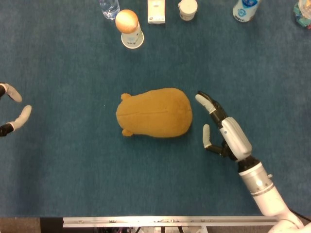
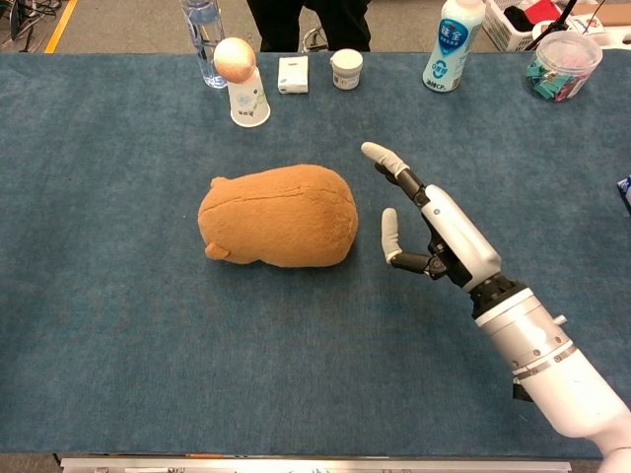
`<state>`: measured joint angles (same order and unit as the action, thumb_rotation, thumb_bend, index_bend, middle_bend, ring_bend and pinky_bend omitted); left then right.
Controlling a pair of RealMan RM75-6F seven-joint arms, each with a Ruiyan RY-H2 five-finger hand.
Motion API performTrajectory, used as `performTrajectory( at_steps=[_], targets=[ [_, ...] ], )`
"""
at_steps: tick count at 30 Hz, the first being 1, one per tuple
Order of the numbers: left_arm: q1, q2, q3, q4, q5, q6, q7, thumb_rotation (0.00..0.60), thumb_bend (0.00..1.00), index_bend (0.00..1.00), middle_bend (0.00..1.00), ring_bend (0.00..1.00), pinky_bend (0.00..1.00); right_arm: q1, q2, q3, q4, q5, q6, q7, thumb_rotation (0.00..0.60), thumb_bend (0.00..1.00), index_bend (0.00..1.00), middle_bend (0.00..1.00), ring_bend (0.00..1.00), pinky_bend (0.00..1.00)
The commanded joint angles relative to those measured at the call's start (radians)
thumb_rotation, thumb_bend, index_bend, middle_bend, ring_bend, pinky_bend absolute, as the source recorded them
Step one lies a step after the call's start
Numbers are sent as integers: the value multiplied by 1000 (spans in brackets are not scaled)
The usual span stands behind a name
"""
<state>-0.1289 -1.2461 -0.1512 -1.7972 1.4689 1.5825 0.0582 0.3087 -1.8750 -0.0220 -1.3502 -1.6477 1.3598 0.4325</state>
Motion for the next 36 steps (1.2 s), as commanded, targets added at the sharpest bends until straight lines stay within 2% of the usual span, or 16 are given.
performTrajectory(
  at_steps=[1,10,19,23,31,36],
  targets=[
    [1,1,-1,0,-1,1,-1,600,197,581,575,395,501,-2,-27,6,30,-3,10,12,600,736,0,0,0,0],
    [4,7,-4,-3,-2,6,-8,600,197,581,575,395,501,30,-50,12,31,47,-86,63,600,735,0,0,0,0],
    [6,10,-4,-7,-1,9,-9,600,197,581,576,395,501,65,1,5,-34,83,-185,134,600,736,0,0,0,0],
    [5,9,-2,-7,-1,5,-6,600,197,581,576,395,501,58,0,6,-28,61,-143,132,600,736,0,0,0,0],
    [4,8,-1,-6,1,4,-4,600,197,583,576,395,501,12,-39,16,35,-11,33,83,600,736,0,0,0,0],
    [3,6,1,-6,1,2,0,600,197,582,576,395,501,3,-63,24,75,-7,56,73,600,736,0,0,0,0]
  ],
)
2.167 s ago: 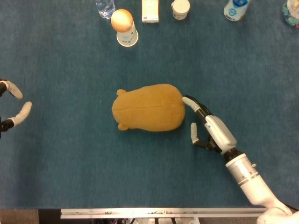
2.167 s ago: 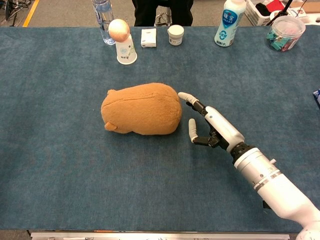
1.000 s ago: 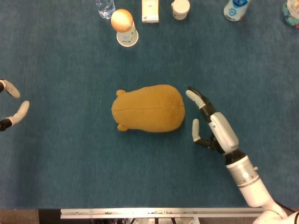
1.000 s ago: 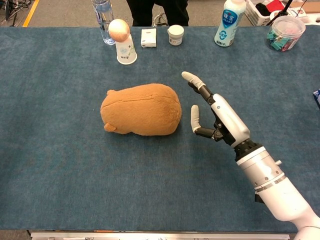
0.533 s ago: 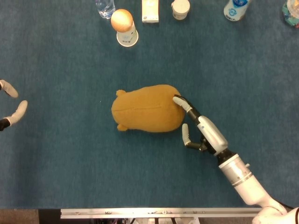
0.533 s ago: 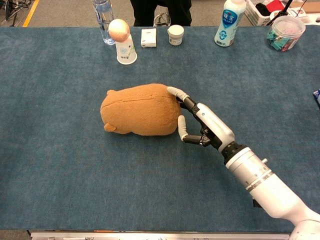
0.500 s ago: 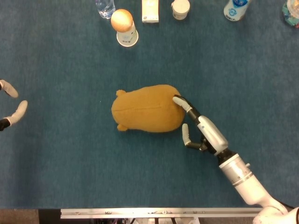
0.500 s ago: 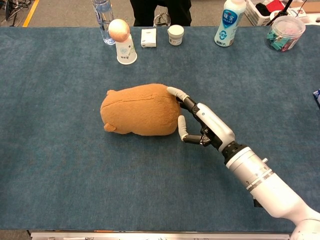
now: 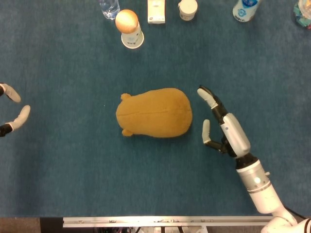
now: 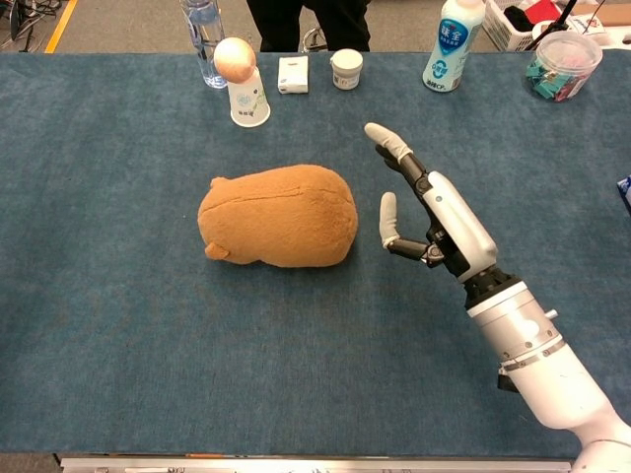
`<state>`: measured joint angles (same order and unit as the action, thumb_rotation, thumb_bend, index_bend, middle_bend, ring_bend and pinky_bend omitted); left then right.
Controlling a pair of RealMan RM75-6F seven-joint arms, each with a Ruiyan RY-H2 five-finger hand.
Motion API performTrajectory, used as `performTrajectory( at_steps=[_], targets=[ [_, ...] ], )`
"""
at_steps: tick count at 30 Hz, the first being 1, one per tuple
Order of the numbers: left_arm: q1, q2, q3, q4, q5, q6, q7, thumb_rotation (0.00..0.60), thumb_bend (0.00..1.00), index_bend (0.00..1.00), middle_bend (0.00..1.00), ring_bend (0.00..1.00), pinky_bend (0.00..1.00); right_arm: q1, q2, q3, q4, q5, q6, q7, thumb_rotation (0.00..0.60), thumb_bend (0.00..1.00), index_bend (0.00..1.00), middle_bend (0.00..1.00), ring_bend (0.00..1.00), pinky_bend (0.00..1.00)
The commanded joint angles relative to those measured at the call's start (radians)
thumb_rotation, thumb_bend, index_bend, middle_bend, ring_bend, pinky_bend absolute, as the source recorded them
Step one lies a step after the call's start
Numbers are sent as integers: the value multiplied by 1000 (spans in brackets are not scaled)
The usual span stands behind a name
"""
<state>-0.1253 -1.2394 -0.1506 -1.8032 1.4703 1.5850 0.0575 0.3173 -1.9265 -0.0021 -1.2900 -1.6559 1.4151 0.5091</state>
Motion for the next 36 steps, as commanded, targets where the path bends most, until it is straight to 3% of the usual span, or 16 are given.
performTrajectory(
  at_steps=[1,8,20,26,36],
  targets=[
    [0,-1,0,0,0,0,1,600,197,582,576,395,501,-3,-11,2,16,9,-11,4,600,736,0,0,0,0],
    [0,1,1,-2,0,-2,0,600,197,582,576,395,501,15,-6,-4,12,63,-108,38,600,736,0,0,0,0],
    [0,1,4,-5,4,-4,0,600,197,582,576,395,501,77,75,-19,-71,95,-264,217,600,739,0,0,0,0],
    [0,0,6,-4,7,-4,0,600,197,582,576,395,501,68,84,-25,-71,56,-207,208,600,738,0,0,0,0],
    [-2,-2,7,-3,7,-6,3,600,197,582,576,395,501,26,102,-6,-27,-44,-9,-50,600,720,0,0,0,0]
  ],
)
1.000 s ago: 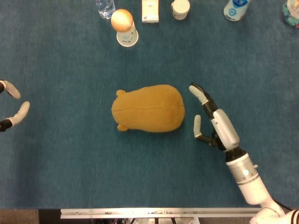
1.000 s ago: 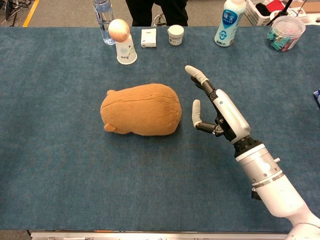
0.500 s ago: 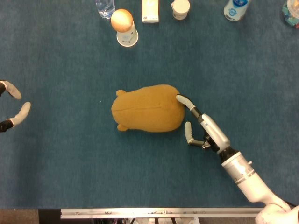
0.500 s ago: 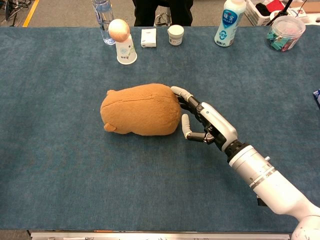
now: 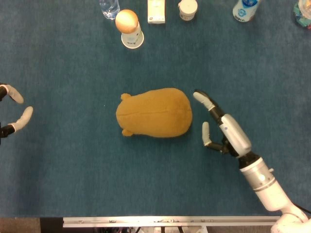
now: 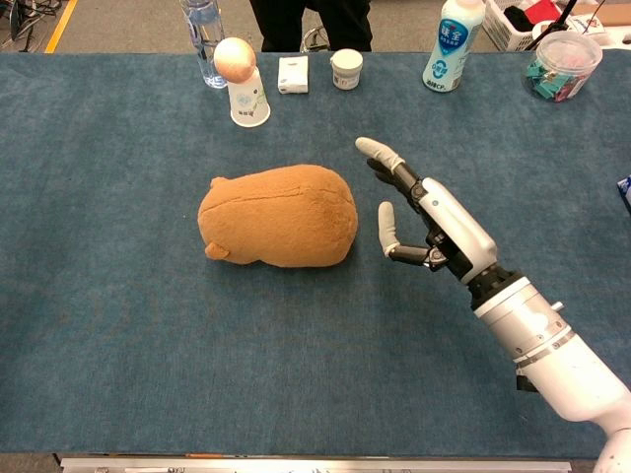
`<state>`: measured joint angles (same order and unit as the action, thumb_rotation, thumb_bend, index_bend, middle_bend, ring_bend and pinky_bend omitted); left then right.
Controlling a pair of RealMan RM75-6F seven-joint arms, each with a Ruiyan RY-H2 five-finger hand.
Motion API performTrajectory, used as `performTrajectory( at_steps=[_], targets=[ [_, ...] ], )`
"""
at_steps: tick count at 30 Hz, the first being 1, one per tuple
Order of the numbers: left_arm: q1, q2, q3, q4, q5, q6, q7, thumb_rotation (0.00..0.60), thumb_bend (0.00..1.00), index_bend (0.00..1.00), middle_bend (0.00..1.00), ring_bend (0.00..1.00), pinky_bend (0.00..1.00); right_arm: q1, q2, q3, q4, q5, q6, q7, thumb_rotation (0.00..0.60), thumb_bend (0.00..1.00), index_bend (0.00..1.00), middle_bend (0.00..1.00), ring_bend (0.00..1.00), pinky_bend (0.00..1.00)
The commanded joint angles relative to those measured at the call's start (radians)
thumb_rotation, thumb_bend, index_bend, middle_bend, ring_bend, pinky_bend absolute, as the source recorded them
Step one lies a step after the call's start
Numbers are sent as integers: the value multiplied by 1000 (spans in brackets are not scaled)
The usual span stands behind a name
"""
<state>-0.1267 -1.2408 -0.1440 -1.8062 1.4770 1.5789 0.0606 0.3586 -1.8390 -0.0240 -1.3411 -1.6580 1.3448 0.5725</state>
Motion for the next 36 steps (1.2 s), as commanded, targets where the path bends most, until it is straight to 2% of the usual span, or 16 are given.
performTrajectory(
  at_steps=[1,3,5,8,12,18,22,25,30,36],
  targets=[
    [0,0,0,0,0,0,0,600,197,582,576,395,501,-16,15,16,23,-42,63,-119,600,704,0,0,0,0],
    [0,-1,0,0,0,0,0,600,197,582,576,395,501,-15,29,26,30,-49,75,-176,600,655,0,0,0,0],
    [-2,-3,0,3,-1,-2,1,600,197,582,576,395,501,-8,80,47,28,-48,75,-293,600,591,8,0,0,0],
    [-6,-11,-1,13,4,-5,-1,600,197,582,577,396,502,3,177,62,-75,7,2,-393,600,483,107,12,0,0],
    [-11,-19,0,23,5,-11,-7,600,197,582,581,399,504,16,295,82,-207,95,-90,-557,600,369,174,43,0,0],
    [-25,-22,-7,34,-7,-37,-47,600,197,582,581,399,505,16,482,92,-412,283,-195,-868,600,315,221,73,0,0],
    [-44,-33,-10,55,-9,-65,-76,600,197,582,581,399,505,-14,549,98,-507,384,-137,-1039,600,289,222,87,0,0],
    [-59,-43,-8,73,-10,-89,-84,600,197,582,581,399,505,-41,556,109,-532,415,-70,-1089,600,289,223,96,0,0],
    [-72,-53,-3,86,-23,-119,-83,600,197,583,581,400,505,-69,548,127,-512,417,-2,-1062,600,289,225,100,0,0],
    [-76,-57,0,86,-39,-130,-69,600,197,583,581,400,505,-72,562,116,-491,443,-44,-1008,600,289,225,101,0,0]
  ],
)
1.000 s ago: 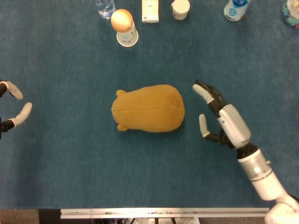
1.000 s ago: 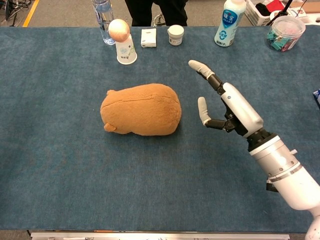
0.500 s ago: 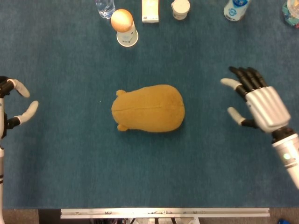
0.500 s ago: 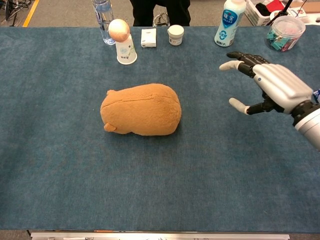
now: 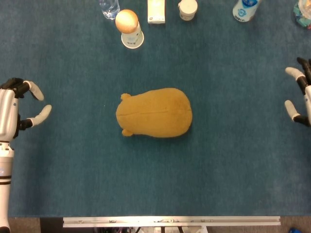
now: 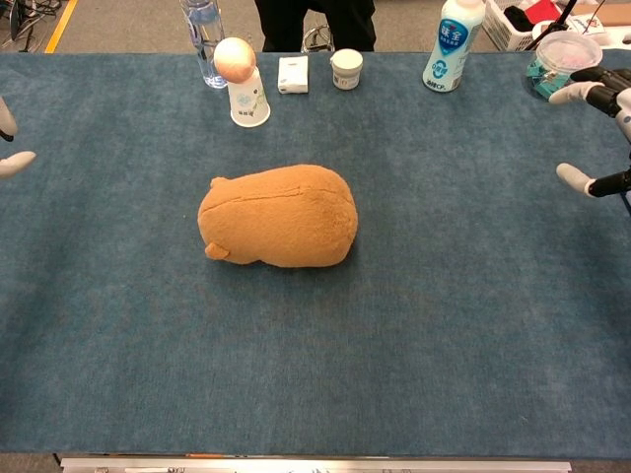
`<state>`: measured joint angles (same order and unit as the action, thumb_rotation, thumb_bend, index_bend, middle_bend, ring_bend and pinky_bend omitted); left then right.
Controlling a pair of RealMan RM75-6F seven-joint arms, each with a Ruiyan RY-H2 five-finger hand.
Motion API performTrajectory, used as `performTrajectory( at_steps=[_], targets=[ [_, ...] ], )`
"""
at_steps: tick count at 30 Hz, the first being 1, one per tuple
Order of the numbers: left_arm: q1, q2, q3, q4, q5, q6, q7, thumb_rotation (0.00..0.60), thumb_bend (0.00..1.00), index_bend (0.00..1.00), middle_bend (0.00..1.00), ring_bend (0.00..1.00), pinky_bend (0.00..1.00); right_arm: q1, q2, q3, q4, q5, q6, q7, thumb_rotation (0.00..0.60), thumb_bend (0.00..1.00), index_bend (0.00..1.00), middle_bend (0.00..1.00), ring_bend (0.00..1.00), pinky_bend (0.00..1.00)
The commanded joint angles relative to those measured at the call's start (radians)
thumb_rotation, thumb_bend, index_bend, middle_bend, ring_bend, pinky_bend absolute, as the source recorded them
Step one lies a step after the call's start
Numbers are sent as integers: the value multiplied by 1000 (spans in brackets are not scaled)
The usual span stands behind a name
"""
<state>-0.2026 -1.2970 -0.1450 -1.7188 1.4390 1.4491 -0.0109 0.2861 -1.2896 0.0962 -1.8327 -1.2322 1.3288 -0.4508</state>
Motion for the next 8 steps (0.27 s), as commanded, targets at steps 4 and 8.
performTrajectory(
  at_steps=[4,8],
  targets=[
    [3,-4,6,0,-13,-1,10,600,197,584,581,400,505,10,22,-1,5,5,-52,51,600,289,226,101,0,0],
    [3,-7,8,3,-28,-9,26,600,197,583,581,400,505,20,26,10,22,19,-74,81,600,289,226,101,0,0]
  ],
)
